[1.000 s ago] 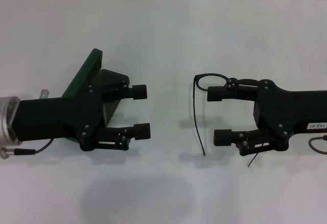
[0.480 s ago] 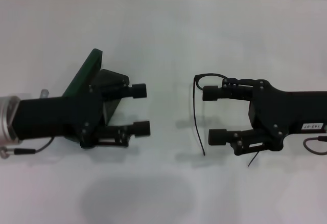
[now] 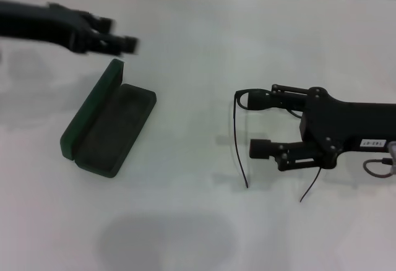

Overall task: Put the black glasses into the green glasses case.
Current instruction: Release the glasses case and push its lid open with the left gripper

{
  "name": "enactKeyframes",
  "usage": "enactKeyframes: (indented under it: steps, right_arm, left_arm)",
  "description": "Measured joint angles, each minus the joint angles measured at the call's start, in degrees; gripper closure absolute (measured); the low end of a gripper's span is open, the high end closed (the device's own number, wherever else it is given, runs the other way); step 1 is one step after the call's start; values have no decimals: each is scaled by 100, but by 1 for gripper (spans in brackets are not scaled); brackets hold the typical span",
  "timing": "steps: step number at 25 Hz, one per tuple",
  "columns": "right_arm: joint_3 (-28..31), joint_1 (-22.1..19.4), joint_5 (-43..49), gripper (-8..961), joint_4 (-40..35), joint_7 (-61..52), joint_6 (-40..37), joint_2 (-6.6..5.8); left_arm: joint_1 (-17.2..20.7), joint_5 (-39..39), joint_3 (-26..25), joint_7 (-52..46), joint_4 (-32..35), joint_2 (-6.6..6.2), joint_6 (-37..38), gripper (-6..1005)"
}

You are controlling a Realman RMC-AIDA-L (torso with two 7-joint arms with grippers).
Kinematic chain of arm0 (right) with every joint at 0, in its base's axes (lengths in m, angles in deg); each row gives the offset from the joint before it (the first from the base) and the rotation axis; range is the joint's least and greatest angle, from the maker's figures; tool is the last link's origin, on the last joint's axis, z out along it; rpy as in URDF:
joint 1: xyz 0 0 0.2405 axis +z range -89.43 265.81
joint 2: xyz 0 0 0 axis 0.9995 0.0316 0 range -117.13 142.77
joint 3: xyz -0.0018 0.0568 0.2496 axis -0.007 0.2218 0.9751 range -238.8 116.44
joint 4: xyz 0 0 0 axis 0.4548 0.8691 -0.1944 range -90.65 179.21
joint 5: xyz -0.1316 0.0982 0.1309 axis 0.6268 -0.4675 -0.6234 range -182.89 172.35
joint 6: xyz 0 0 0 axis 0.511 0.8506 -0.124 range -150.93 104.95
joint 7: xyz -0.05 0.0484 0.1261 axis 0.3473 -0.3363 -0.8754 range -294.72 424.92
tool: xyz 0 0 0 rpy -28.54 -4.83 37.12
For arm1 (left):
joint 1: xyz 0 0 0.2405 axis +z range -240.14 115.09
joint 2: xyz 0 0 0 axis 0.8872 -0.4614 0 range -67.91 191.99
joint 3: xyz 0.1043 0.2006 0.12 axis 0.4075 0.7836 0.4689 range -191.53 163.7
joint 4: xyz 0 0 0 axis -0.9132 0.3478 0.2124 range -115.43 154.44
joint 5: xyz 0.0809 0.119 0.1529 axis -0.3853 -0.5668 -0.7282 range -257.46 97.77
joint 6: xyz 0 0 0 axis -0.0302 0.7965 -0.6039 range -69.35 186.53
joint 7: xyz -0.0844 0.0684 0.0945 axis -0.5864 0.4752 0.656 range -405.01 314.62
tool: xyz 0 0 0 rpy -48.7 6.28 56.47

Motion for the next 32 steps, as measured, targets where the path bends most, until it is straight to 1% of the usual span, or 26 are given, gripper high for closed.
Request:
enactKeyframes:
  steps: [1,2,3,4,5,8,9,13,18,21,25,32]
  right_arm:
    - [10,-7,1,93,17,5,34,16]
    - [19,-40,6,93,43,19,73,37]
    - [23,-81,6,93,51,39,97,47]
    - [30,-132,6,93,54,61,108,58]
    - [41,-157,6,93,55,68,109,60]
    - [95,-240,7,93,68,103,134,64]
    - [103,-258,7,93,72,123,150,64]
    - [104,-259,-1,93,75,148,189,39]
    - [104,-226,5,94,75,187,194,54]
    - [104,-242,5,94,73,240,192,60]
    - [104,-261,-6,94,73,286,189,60]
    - [104,-259,-21,93,73,356,192,63]
  left_arm:
    - [-121,-726,16,-547,551,90,-34,216]
    - [-210,-1146,20,-816,849,186,-37,219]
    - [-267,-1455,30,-995,1034,256,-31,223]
    - [-325,-1748,28,-1084,1119,355,-34,258]
    - [-367,-1910,30,-1131,1128,428,-37,293]
    - [-395,-2282,107,-1252,1031,545,-53,397]
    - [-388,-2324,166,-1280,994,552,-61,432]
    - [-403,-2400,318,-1283,638,548,-187,430]
    - [-475,-2532,338,-1154,13,527,-475,428]
    - [-544,-2768,338,-1108,-291,516,-612,427]
    - [-605,-3039,336,-1088,-554,510,-730,428]
    - [-653,-3150,353,-1069,-855,497,-712,444]
